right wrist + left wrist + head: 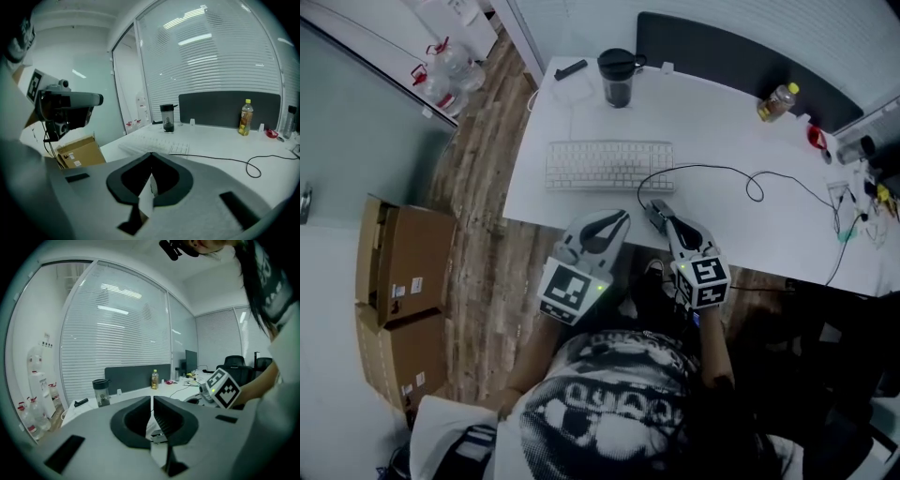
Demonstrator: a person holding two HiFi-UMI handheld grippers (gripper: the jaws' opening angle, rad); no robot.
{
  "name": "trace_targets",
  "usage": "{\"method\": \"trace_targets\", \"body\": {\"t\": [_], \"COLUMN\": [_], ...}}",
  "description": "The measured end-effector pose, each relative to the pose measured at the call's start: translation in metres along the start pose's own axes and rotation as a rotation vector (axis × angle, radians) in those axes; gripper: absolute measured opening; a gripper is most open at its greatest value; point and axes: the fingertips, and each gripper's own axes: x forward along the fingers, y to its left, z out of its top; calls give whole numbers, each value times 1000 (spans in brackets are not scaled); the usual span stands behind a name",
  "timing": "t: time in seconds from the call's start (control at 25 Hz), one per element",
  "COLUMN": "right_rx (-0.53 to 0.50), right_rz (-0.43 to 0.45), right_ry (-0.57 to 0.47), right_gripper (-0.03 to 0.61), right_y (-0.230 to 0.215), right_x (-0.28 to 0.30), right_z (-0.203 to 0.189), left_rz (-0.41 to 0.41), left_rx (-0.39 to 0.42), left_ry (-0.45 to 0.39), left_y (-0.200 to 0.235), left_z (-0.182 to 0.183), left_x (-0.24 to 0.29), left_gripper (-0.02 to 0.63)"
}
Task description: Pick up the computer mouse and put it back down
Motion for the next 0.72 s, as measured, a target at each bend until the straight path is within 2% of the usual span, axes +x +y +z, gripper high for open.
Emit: {"method": "trace_targets", "body": {"t": [0.16, 0.28, 0.36, 0.52, 0.72], "right_rx": [11, 4, -9, -51, -75], "right_rz": [34, 84, 105, 135, 179], "right_ry": [46, 85, 92, 142, 227], "right_gripper": [1, 108, 136, 258, 307], "right_y": [-16, -16, -16, -17, -20], "right_x": [19, 32, 40, 60, 79], "right_z": [-22, -36, -42, -61, -91], "left_rz": [64, 107, 130, 166, 203], "left_rx": [-16, -32, -33, -33, -34], "left_ry": [19, 34, 46, 58, 64], "left_y": [2, 2, 2, 1, -6], "left_z": [-1, -2, -4, -4, -4], "left_x": [12, 16, 17, 20, 19], "left_gripper": [15, 15, 15, 15, 15]}}
